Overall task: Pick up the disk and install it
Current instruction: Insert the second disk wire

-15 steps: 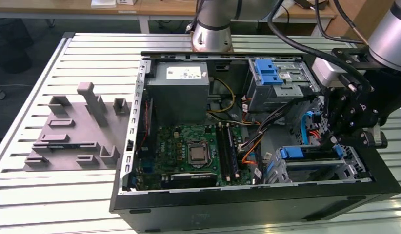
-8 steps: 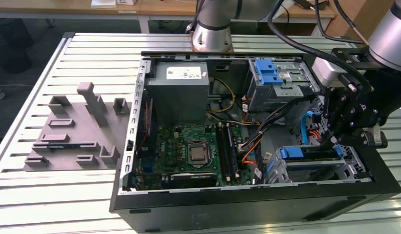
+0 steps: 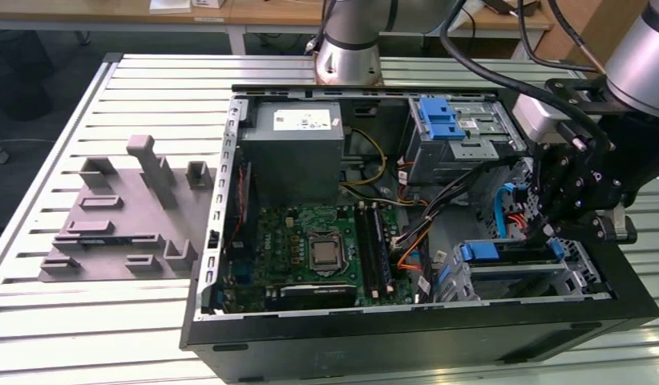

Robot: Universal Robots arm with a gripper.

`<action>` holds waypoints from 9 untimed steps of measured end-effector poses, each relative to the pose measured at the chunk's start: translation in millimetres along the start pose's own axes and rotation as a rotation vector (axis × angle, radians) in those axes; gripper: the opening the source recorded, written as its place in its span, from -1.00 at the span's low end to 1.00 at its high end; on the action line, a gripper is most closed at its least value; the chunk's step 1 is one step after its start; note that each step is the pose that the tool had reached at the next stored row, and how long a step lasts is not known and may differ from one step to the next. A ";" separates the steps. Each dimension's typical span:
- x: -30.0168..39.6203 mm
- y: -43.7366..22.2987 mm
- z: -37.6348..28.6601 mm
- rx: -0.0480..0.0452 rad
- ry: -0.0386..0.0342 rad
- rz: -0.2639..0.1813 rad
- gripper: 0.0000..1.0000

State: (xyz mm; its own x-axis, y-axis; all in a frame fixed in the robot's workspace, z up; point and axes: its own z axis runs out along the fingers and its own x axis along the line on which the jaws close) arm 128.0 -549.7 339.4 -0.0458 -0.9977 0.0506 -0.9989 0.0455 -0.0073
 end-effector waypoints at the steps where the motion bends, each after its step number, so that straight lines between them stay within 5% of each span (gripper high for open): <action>1: 0.1 0.4 0.0 -0.0001 0.0000 0.000 -0.79; 6: 0.1 1.5 -0.6 0.0000 0.0002 0.000 -0.79; 9: 0.4 1.4 -7.0 0.0000 0.0000 0.000 -0.79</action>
State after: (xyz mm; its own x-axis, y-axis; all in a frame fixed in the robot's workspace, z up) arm 126.5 -549.7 346.3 -0.0457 -0.9977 0.0506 -0.9989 0.0454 -0.0074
